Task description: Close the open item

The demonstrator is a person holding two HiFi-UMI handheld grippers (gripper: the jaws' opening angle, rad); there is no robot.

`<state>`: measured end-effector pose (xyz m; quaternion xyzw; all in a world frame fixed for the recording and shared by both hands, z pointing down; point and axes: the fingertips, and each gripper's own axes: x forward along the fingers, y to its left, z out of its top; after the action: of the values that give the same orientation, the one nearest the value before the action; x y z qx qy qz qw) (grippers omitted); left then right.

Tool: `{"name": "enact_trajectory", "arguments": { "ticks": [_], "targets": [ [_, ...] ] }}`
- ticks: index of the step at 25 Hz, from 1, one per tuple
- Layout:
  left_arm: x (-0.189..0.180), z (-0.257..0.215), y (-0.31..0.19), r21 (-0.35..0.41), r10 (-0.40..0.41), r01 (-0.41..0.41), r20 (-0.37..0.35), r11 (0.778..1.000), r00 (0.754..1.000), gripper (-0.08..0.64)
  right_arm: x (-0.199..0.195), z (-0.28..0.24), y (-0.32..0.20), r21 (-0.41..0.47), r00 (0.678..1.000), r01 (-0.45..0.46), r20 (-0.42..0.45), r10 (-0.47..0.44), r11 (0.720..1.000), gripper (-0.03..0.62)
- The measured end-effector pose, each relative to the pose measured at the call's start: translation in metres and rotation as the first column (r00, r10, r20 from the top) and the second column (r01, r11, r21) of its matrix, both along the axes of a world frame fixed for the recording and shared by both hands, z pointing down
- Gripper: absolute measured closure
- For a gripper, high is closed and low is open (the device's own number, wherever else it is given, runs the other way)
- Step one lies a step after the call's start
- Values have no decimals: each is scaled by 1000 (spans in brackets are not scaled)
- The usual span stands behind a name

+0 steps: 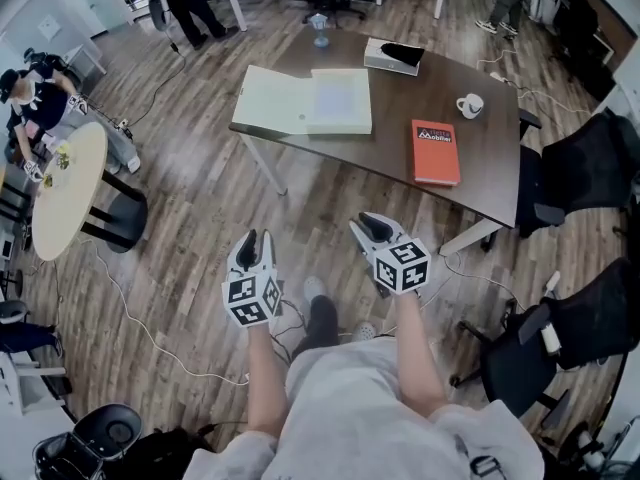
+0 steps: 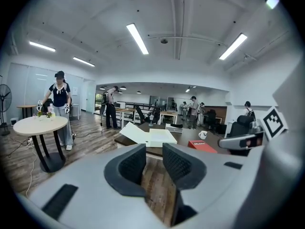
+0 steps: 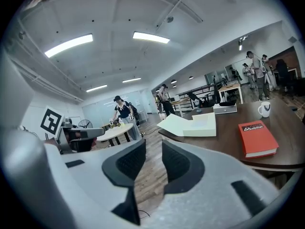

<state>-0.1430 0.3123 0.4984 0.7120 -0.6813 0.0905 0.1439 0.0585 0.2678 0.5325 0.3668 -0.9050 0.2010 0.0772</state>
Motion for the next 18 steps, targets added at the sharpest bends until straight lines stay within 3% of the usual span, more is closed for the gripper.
{"name": "enact_trajectory", "arguments": {
  "ticks": [14,18],
  "targets": [
    [-49,12,-141,-14,36,-37,-43,999,998,422,-36,-7,-133,-1,999,-45,-20,45,999,391],
    [-78,11,-174,-12,49,-49,-49,999,998,419,-64,-12,-165,2,998,-55,18,55,998,370]
  ]
}}
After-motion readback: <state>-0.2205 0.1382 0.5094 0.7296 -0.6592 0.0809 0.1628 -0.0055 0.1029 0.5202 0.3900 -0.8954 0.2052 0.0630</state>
